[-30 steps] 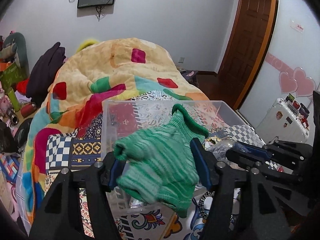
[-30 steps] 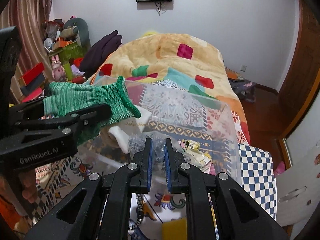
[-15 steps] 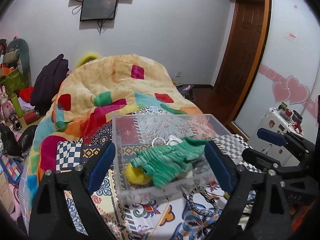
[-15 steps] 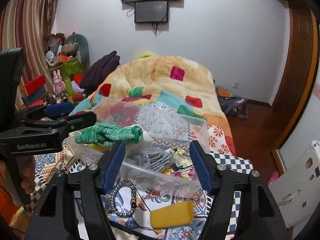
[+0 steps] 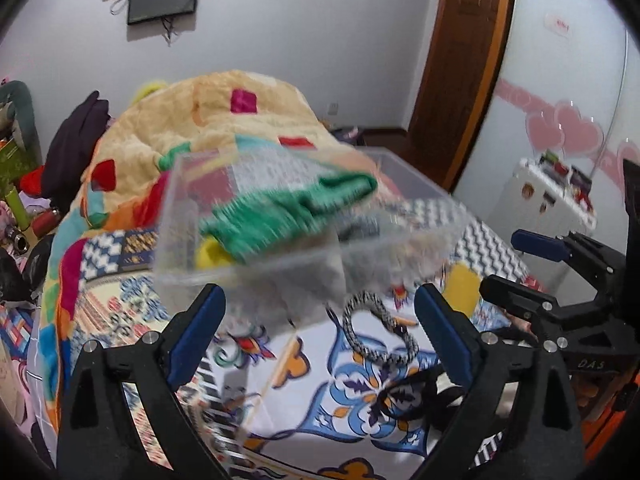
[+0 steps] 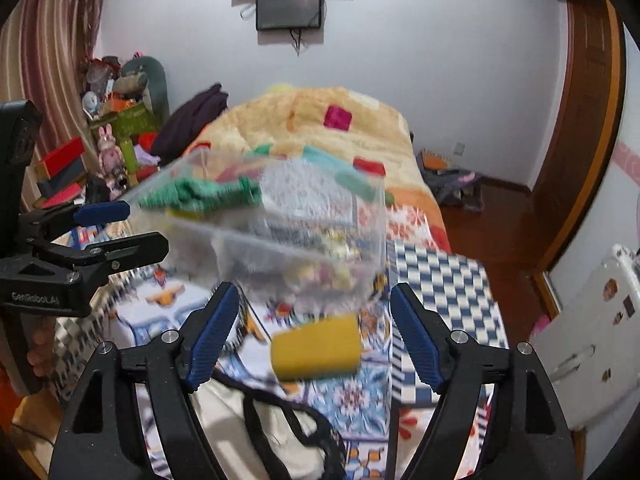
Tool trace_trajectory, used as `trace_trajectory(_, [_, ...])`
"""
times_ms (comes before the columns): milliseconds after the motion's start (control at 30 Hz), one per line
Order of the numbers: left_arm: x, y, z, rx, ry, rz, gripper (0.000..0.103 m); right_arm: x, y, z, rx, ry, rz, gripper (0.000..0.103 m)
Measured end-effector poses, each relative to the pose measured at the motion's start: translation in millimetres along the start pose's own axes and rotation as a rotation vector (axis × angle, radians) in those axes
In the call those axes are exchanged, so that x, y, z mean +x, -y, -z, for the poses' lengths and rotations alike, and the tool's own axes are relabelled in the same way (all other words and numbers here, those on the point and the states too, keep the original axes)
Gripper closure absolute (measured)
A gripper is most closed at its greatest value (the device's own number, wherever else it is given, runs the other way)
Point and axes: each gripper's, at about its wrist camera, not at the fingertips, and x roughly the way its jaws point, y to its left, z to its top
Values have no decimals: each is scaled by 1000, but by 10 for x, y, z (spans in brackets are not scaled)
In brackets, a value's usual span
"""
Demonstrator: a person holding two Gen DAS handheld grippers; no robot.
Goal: Organize soft objects
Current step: 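Grasp the yellow sponge with the right tool while the left tool grasps the beaded strap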
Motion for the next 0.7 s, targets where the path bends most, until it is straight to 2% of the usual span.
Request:
trace_trajectory(200, [312,118,96,34,-114,-7,7,193,112,203,62,-91,-50,28])
trace_trajectory(267, [348,151,98,41,-132,0,11,231,120,224,66,-103,-60,28])
trace_trajectory(333, [401,155,85,44,-148,8,19,257,129,259,72,-113,-66,28])
trace_trajectory(400, [482,154,89,43,-188,22,37,290,141,288,78,-124,-68,28])
trace_trajectory(433, [534,156,95,41,-215,32,41,309,140,302,78,-134,-73,29])
trace_trajectory(467, [565,167,102,44,-226,32,50,320,145,310,77,-138,-73,34])
trace_trajectory(500, [584,174,106,49,-234,31,53,331,144,317,74,-141,-70,41])
trace_trajectory(567, [602,203,94,67,-234,31,55,331,130,328,71,-149,-73,46])
trace_trajectory(633, [611,233,99,86,-231,25,64,319,129,332,71,-141,-72,49])
trace_trajectory(700, [632,227,89,88,-233,40,81,292,114,331,64,-130,-68,52])
